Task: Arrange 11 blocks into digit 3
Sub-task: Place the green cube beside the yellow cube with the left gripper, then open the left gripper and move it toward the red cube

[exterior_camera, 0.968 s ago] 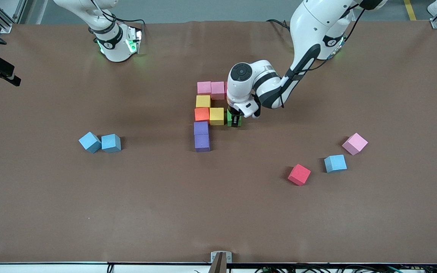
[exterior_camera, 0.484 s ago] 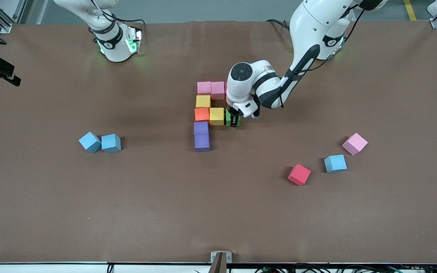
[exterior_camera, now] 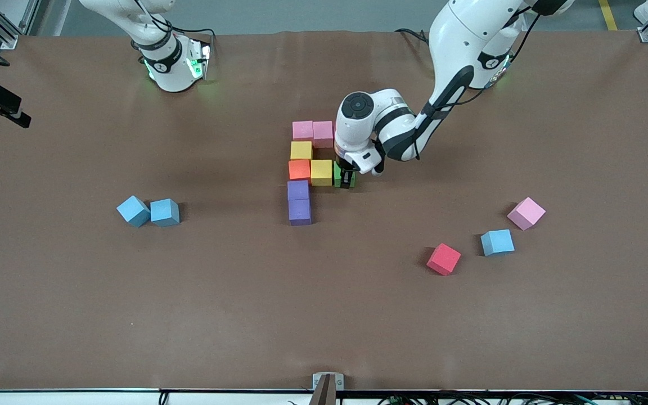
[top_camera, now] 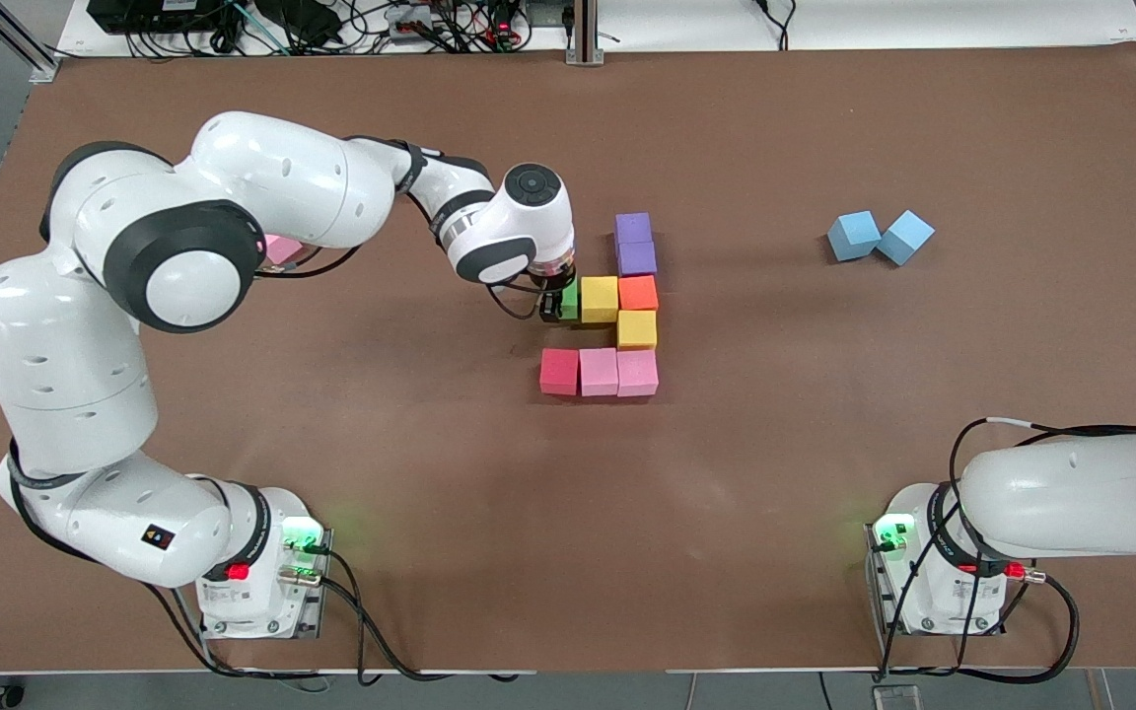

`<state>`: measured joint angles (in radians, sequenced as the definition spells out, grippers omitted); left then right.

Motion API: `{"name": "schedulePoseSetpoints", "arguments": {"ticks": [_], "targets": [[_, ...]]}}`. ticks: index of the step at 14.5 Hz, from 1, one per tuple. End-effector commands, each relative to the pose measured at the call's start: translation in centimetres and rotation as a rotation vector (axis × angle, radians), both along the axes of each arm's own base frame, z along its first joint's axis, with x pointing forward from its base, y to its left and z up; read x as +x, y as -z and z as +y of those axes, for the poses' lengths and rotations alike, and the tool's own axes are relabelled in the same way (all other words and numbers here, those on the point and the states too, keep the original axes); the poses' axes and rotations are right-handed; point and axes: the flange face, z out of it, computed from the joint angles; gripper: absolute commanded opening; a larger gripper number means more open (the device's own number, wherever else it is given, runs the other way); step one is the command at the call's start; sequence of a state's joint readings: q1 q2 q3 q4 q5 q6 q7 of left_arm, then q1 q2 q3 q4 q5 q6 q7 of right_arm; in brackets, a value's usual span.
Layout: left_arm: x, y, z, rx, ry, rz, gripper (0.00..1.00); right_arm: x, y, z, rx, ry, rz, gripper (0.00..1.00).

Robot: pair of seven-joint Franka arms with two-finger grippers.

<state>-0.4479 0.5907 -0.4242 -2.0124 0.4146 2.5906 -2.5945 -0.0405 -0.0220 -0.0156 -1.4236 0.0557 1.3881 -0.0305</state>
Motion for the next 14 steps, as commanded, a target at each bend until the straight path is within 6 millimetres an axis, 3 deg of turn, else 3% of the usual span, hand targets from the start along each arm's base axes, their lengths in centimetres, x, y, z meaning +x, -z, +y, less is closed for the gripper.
{"name": "schedulePoseSetpoints", "arguments": {"ticks": [1,14], "targets": [[-0.17,0.09,-0.5,-0.004,0.017,-0.015,0.3,0.07,-0.34,-0.33,-0.011,-0.007,-0.003,1.0],[0.42,0.37,-1.03,-0.014,0.005,-0.012,0.3,0.13,-0.26,-0.33,-0.011,-0.007,-0.001,1.0]]}}
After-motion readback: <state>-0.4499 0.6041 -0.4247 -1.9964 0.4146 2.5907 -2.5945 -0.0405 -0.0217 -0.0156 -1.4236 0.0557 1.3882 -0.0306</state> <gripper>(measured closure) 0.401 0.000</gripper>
